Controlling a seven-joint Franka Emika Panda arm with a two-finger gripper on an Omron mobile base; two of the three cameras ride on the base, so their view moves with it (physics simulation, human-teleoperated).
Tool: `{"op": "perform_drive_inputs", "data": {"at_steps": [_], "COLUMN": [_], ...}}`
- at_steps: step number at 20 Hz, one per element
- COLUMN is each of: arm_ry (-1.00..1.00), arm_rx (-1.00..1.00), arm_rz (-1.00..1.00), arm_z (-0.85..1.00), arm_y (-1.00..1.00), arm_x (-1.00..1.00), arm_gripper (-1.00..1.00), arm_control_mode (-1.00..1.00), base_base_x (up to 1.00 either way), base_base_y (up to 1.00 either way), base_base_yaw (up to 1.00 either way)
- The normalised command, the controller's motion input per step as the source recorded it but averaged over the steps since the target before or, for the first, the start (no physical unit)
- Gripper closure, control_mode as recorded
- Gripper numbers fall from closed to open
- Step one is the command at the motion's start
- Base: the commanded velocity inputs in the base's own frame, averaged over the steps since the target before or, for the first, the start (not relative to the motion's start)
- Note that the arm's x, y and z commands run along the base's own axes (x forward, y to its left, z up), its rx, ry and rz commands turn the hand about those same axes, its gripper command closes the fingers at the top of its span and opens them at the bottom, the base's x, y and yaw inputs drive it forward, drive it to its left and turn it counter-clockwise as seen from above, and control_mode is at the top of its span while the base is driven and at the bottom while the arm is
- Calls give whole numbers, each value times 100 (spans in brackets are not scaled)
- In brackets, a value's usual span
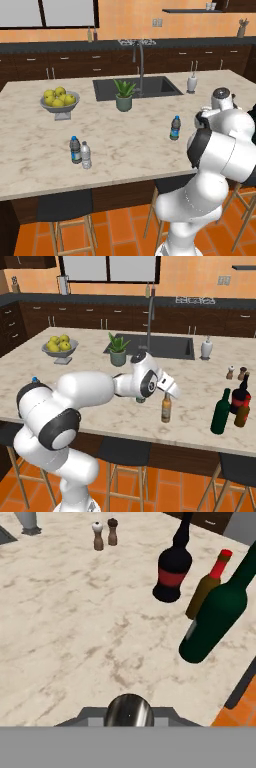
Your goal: Move the plastic bottles in the middle to the plastics group, and the glass bottles in the middle to the glass group.
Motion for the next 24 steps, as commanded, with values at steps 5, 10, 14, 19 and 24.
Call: {"op": "perform_drive_inputs", "data": {"at_steps": [5, 10, 14, 19, 24], "arm_ry": [-1, 0, 0, 0, 0], "arm_rx": [0, 0, 1, 2, 2], "arm_rz": [0, 0, 0, 0, 0], "arm_z": [0, 0, 5, 3, 0], "arm_y": [-61, -66, -57, -56, -50], "arm_x": [35, 25, 28, 22, 12], "arm_gripper": [100, 100, 100, 100, 100], "arm_control_mode": [-100, -100, -100, -100, -100], "base_base_x": [0, 0, 0, 0, 0], "base_base_y": [0, 0, 0, 0, 0], "base_base_yaw": [0, 0, 0, 0, 0]}}
